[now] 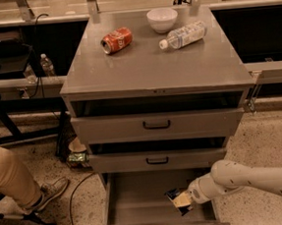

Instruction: Place rxbar blueberry into bottom drawer

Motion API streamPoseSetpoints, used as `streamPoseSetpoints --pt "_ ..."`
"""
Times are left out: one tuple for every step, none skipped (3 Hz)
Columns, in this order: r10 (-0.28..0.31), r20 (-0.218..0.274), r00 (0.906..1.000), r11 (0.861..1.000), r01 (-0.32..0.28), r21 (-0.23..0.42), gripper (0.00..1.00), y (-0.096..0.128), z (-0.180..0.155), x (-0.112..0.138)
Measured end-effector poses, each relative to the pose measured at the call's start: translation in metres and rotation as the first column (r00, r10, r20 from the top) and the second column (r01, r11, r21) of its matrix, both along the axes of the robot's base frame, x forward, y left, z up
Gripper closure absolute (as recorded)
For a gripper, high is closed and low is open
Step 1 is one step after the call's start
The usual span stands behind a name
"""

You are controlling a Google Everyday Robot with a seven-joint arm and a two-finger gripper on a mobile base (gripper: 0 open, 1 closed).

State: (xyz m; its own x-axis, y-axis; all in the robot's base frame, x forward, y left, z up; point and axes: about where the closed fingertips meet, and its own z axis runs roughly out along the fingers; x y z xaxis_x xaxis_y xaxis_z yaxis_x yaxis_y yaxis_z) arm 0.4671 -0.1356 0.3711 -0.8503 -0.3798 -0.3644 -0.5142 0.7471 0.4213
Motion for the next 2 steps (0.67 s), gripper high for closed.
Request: streamPoseSetpoints --pt "0.01 -0.013 0.9999 1.0 -0.01 0.002 1.0 0.007 -0.018 0.003" --pt "0.018 -0.004 0.9998 1.0 -0.018 0.025 1.0 0.016 -0.046 0.016"
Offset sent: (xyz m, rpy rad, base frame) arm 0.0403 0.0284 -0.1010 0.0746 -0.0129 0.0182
